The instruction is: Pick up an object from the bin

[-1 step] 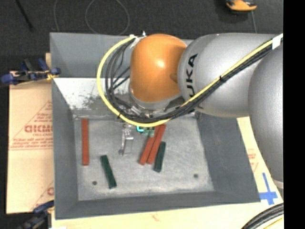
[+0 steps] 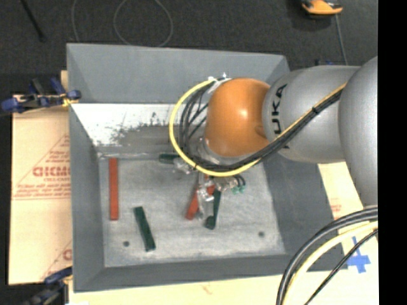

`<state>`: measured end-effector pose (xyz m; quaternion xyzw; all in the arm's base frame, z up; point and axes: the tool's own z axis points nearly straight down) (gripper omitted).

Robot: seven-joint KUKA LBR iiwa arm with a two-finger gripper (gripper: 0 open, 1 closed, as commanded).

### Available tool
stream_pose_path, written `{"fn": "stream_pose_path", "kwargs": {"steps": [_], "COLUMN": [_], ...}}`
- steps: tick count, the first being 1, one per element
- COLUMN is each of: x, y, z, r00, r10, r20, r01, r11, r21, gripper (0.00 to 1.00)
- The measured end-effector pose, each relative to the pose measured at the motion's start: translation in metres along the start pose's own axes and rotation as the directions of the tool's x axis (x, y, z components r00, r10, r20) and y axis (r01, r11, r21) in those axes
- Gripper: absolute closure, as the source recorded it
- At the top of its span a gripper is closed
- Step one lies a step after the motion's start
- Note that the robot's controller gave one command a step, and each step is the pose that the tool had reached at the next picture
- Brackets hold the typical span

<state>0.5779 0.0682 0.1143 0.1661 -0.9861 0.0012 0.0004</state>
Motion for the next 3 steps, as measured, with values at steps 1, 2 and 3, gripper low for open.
{"fn": "stream_pose_path", "kwargs": {"steps": [1, 2, 3], "x": [0.017, 0.016, -0.038], "y": [-0.041, -0.04, -0.035], "z": [0.044, 0.04, -0.126], "r00": [0.986, 0.987, 0.988], "r10": [-0.167, -0.163, -0.153], "r20": [0.003, 0.0, 0.014], "r01": [0.167, 0.163, 0.153], "r11": [0.986, 0.987, 0.988], "r21": [-0.001, -0.003, 0.004], "gripper": [0.0, 1.0, 1.0]}}
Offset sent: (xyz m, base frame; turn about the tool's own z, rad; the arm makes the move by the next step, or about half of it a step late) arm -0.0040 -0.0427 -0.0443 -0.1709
